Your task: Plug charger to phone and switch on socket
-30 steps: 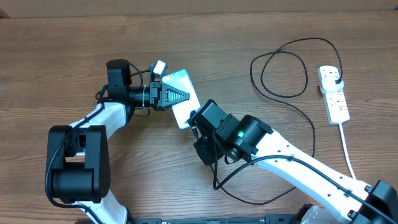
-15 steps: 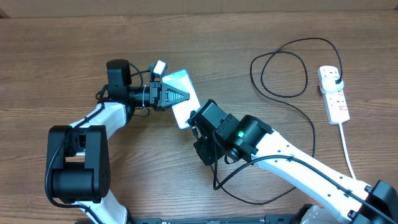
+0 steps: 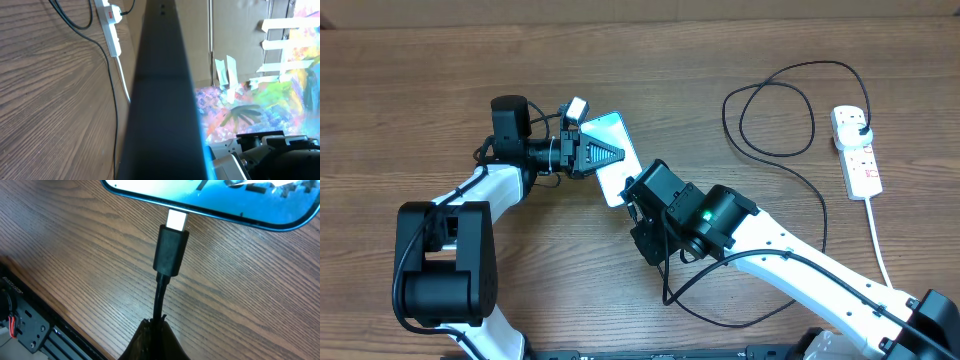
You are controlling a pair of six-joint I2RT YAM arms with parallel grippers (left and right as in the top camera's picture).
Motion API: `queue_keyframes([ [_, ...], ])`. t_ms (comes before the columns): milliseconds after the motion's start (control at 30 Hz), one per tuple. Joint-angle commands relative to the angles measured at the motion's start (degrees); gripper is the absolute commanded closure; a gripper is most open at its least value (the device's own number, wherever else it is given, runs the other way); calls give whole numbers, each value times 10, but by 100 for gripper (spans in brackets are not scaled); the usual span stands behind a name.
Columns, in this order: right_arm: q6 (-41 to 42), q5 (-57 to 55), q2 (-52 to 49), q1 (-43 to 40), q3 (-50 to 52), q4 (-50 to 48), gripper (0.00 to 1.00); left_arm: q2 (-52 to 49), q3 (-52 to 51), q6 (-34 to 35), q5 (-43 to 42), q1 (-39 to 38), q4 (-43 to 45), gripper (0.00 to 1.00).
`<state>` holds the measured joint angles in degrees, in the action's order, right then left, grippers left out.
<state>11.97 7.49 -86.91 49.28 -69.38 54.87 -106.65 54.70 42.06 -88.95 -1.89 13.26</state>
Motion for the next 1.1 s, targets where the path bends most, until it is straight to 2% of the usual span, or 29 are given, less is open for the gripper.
queue_keyframes([
  [0, 2, -4, 0, 5, -2, -8, 96, -2, 12, 4, -16, -4, 2, 96],
  [1067, 17, -7, 0, 5, -2, -1, 96, -2, 12, 17, -16, -4, 3, 96],
])
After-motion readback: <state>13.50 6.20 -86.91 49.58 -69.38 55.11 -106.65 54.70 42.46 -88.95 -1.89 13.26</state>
